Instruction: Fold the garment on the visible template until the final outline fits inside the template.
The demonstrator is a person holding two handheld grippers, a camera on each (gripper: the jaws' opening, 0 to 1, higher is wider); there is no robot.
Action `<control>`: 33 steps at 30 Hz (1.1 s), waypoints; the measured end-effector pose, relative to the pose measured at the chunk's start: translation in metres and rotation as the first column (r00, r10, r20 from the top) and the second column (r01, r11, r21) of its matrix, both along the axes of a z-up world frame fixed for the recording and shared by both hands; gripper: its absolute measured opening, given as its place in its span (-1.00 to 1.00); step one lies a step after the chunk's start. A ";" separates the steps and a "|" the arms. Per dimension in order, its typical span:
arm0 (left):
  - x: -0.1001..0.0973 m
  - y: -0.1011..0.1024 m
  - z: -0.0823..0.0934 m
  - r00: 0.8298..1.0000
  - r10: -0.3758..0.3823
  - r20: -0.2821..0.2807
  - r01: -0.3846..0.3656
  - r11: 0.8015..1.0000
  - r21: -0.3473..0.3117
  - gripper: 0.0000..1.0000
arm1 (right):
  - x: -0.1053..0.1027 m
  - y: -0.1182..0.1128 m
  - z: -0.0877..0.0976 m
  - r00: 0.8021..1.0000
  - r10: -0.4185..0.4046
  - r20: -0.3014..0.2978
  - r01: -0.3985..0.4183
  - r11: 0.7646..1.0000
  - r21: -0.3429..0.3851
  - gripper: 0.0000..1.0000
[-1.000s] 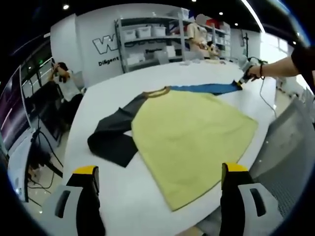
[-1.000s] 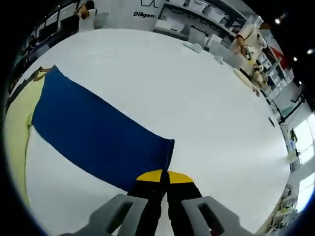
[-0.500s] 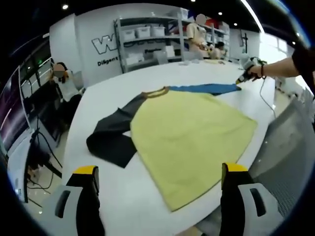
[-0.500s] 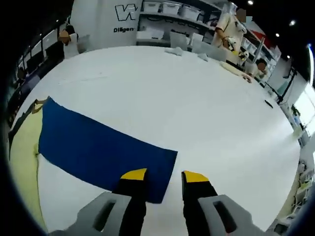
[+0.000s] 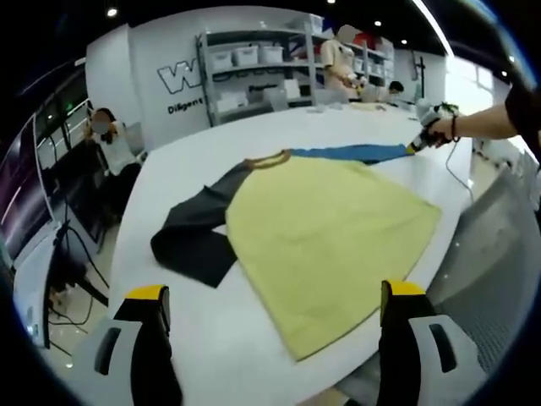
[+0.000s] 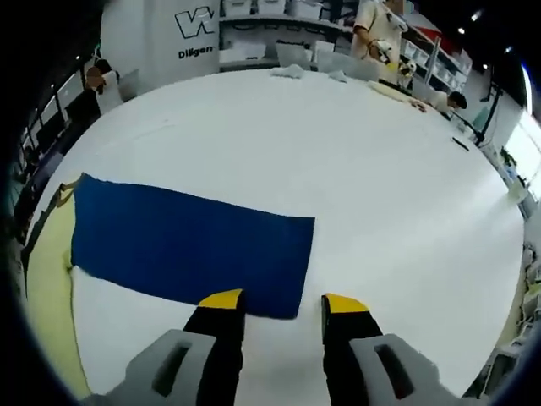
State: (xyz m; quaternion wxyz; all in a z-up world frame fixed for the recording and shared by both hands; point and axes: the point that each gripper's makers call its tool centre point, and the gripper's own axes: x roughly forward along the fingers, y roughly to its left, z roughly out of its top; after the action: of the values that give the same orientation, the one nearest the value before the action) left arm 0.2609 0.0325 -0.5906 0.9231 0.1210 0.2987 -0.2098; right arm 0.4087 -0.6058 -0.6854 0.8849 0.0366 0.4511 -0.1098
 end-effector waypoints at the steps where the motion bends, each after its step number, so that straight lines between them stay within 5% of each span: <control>1: 0.000 0.000 0.000 1.000 0.001 0.000 -0.001 1.000 0.001 0.98 | 0.003 -0.005 -0.002 1.000 -0.009 -0.001 0.009 1.000 0.004 -0.51; 12: -0.002 0.005 -0.003 1.000 0.017 -0.005 -0.017 1.000 0.003 0.97 | 0.001 0.001 -0.002 0.998 -0.057 0.026 0.057 0.998 0.008 -0.73; 17: -0.003 0.006 -0.003 1.000 0.016 -0.007 -0.016 1.000 0.009 0.96 | -0.003 0.012 0.002 0.997 -0.062 0.047 0.063 0.998 -0.015 -0.99; 26: -0.002 0.008 -0.002 1.000 0.022 -0.002 -0.022 1.000 0.003 0.95 | 0.008 -0.001 -0.002 0.996 -0.079 0.039 0.079 0.997 0.005 -1.00; 33: -0.003 0.008 -0.004 1.000 0.024 -0.013 -0.024 1.000 -0.003 0.97 | 0.000 0.014 0.006 0.996 -0.078 0.034 0.078 0.997 0.021 -1.00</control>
State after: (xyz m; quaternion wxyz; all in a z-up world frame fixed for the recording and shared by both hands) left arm 0.2576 0.0410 -0.5942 0.9238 0.1145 0.3060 -0.1997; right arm 0.4089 -0.5921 -0.6793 0.8872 0.0648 0.4351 -0.1392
